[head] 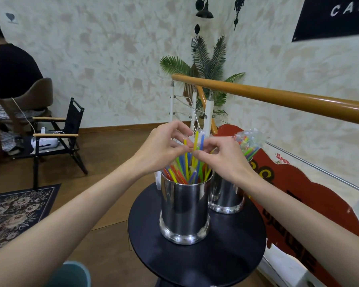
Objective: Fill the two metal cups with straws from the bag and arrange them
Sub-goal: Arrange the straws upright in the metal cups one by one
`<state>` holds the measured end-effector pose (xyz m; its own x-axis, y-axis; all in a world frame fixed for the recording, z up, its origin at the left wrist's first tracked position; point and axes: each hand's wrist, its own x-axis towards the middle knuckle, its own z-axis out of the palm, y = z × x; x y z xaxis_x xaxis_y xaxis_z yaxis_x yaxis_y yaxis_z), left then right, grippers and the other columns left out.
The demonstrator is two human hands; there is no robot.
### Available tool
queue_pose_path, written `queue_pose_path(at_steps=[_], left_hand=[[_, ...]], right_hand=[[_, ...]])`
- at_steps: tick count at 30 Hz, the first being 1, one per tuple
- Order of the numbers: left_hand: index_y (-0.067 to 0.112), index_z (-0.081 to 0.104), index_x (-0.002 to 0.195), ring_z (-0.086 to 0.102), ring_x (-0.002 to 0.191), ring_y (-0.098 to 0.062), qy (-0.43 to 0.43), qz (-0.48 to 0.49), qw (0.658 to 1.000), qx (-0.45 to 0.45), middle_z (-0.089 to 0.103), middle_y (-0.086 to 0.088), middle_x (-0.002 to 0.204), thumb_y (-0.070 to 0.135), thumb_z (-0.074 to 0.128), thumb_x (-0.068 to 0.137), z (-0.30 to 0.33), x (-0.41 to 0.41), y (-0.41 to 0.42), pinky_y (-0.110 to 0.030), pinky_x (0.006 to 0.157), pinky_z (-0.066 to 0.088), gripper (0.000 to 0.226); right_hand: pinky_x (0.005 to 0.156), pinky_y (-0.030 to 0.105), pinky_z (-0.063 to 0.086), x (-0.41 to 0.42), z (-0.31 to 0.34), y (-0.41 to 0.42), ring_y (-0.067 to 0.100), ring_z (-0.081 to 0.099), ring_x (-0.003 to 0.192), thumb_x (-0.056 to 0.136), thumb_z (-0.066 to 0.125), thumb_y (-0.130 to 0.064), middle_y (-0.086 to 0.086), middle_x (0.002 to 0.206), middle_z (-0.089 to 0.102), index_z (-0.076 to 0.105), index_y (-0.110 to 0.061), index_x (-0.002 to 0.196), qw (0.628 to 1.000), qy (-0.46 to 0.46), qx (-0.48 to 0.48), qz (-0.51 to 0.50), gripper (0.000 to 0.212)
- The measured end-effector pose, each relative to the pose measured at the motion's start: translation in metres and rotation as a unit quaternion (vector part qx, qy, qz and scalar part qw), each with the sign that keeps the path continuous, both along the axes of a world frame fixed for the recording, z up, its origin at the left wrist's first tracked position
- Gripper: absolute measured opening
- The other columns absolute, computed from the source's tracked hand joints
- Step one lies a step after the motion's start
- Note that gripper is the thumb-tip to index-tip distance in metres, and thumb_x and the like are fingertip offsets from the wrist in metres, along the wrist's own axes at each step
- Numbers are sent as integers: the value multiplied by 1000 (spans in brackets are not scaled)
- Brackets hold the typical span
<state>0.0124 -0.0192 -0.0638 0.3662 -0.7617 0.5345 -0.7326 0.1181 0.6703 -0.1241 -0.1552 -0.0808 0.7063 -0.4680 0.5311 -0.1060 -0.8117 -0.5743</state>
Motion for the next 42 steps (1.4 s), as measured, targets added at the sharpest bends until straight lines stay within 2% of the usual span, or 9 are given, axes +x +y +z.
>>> queue_pose_path(at_steps=[5, 9, 13, 17, 22, 30, 34, 37, 42], left_hand=[[25, 69, 88, 64, 79, 5, -152, 14, 987, 47, 72, 14, 83, 0, 61, 87, -2, -2, 4, -12, 68, 46, 26], [31, 66, 92, 61, 73, -1, -147, 44, 980, 125, 70, 20, 76, 17, 44, 88, -1, -7, 3, -37, 76, 54, 27], [28, 62, 100, 59, 73, -2, -150, 53, 977, 141, 71, 13, 77, 37, 46, 100, -2, -10, -2, -39, 78, 52, 18], [26, 59, 101, 57, 68, 1, -178, 61, 969, 160, 70, 11, 81, 67, 54, 90, -4, -8, -8, -35, 68, 46, 42], [36, 54, 72, 50, 56, -4, -146, 11, 982, 123, 55, 6, 65, 47, 57, 98, -3, -6, -12, -31, 57, 34, 28], [22, 45, 73, 42, 54, -8, -129, -5, 979, 156, 41, 8, 61, 28, 50, 105, -6, -5, -13, -31, 57, 29, 33], [16, 44, 77, 38, 59, -11, -119, -7, 978, 169, 43, 5, 68, 26, 44, 108, -3, -7, -13, -33, 60, 33, 33], [16, 40, 77, 41, 65, -15, -103, -1, 979, 173, 45, -1, 72, 29, 40, 108, -1, -7, -13, -37, 66, 38, 34], [15, 38, 74, 42, 66, -20, -100, 20, 976, 194, 43, -8, 71, 28, 38, 108, 0, -10, -13, -36, 62, 36, 37]], right_hand=[[55, 27, 47, -3, 20, 1, 14, 62, 56, 89, 75, -29, -2, 64, 65, 68, -14, 75, 1000, -25, 10, 13, 22], [51, 30, 54, -5, 42, -1, 14, 68, 51, 91, 74, -21, 4, 65, 66, 67, -7, 78, 997, -39, 50, 36, 20], [63, 39, 62, 1, 57, -4, 16, 69, 59, 90, 74, -13, 3, 67, 67, 69, -5, 82, 995, -41, 62, 67, 12], [62, 35, 59, 4, 69, -1, 15, 65, 57, 92, 71, -8, 16, 71, 70, 68, 3, 87, 992, -48, 72, 94, 13], [67, 48, 59, 12, 78, 0, 18, 66, 57, 93, 72, -12, -1, 59, 65, 68, 4, 90, 991, -56, 74, 93, 17], [55, 19, 51, 17, 67, 2, 9, 64, 61, 94, 72, -16, 7, 73, 72, 69, -13, 90, 991, -68, 69, 94, 6], [69, 30, 56, 10, 56, -1, 14, 72, 80, 101, 60, -25, 2, 85, 74, 49, -21, 106, 991, -69, 68, 96, 13], [79, 42, 53, -5, 41, -2, 26, 65, 90, 105, 50, -19, 4, 99, 71, 48, -21, 111, 989, 2, -62, 132, 7], [91, 2, 35, -10, 24, -3, -5, 53, 109, 105, 45, -5, -9, 124, 63, 59, -19, 135, 969, 69, -181, 153, 36]])
